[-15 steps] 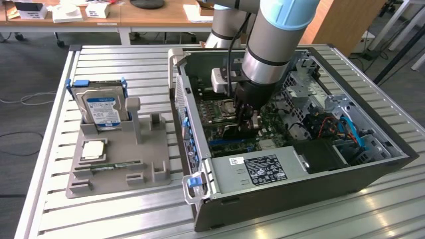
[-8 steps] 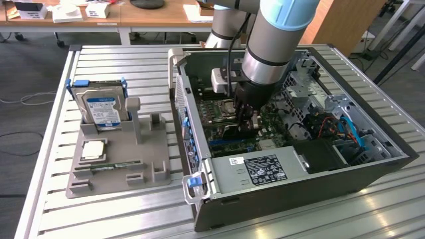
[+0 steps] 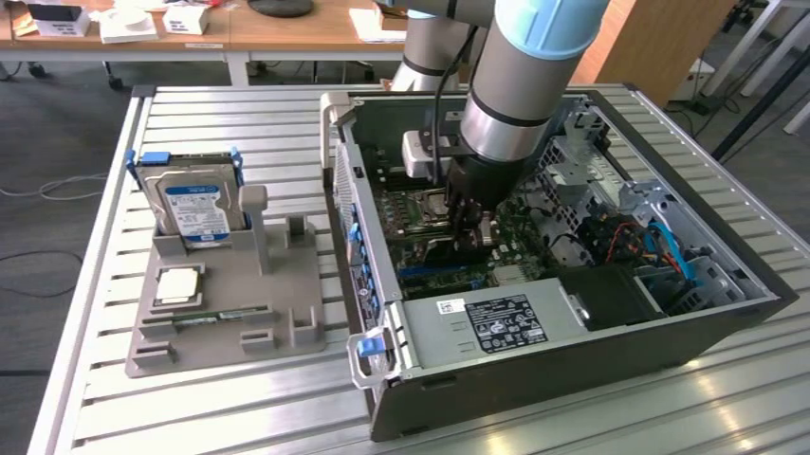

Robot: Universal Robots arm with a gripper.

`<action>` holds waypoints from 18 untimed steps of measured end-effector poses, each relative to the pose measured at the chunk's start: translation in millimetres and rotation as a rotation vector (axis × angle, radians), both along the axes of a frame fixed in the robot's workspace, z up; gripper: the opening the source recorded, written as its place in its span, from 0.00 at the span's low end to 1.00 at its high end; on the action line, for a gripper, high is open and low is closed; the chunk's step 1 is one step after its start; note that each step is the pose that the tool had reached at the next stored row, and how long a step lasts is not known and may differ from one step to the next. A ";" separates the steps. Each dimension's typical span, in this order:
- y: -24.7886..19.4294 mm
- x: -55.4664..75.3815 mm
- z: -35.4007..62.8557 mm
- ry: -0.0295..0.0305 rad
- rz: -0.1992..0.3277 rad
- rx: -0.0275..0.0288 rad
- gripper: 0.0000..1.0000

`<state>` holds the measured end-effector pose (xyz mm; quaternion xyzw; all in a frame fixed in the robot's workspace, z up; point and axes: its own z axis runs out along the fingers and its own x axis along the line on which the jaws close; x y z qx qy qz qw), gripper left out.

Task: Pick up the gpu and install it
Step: 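Insert the gpu into the slot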

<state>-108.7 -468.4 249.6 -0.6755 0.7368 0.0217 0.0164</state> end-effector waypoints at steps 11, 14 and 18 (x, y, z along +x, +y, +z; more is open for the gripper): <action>0.0 -1.8 -0.4 -0.0002 0.000 0.0002 0.27; 0.0 -1.8 -0.4 -0.0002 0.000 0.0001 0.27; -0.1 -2.1 -0.9 0.0001 0.000 -0.0001 0.27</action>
